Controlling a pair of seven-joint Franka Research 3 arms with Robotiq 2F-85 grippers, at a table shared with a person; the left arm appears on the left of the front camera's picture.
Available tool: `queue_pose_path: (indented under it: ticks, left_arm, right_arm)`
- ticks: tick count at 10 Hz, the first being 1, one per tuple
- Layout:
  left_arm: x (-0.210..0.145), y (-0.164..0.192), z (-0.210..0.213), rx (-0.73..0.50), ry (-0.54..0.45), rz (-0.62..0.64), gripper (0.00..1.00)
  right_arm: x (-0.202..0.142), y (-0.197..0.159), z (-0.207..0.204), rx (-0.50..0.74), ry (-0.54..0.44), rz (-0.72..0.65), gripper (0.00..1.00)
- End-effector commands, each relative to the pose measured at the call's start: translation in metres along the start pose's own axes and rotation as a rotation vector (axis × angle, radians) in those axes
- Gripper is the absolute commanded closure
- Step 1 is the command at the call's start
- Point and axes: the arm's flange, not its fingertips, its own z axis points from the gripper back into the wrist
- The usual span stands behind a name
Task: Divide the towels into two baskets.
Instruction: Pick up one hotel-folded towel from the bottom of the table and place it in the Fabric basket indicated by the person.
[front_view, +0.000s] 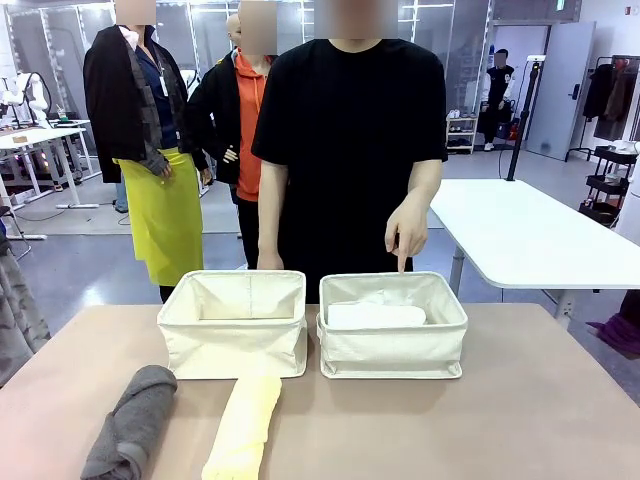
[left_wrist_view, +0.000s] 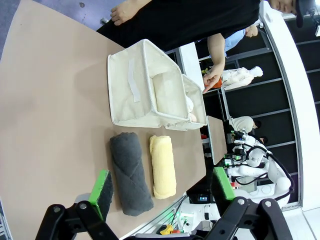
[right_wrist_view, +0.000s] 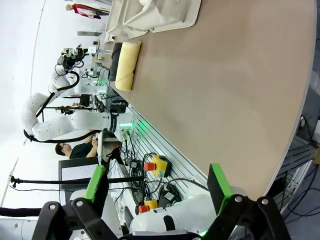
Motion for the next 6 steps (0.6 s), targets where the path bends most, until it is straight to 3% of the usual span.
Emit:
queue_pose_path:
  ticks: [1, 6]
  left_arm:
    - [0.0000, -0.0010, 0.0028, -0.017, -0.009, -0.007, 0.00]
    - [0.0000, -0.0010, 0.0028, -0.017, -0.009, -0.007, 0.00]
  right_arm:
    - [-0.0019, 0.0046, 0.0014, -0.014, 0.014, 0.003, 0.00]
    - [-0.0019, 0.0046, 0.0014, -0.014, 0.014, 0.003, 0.00]
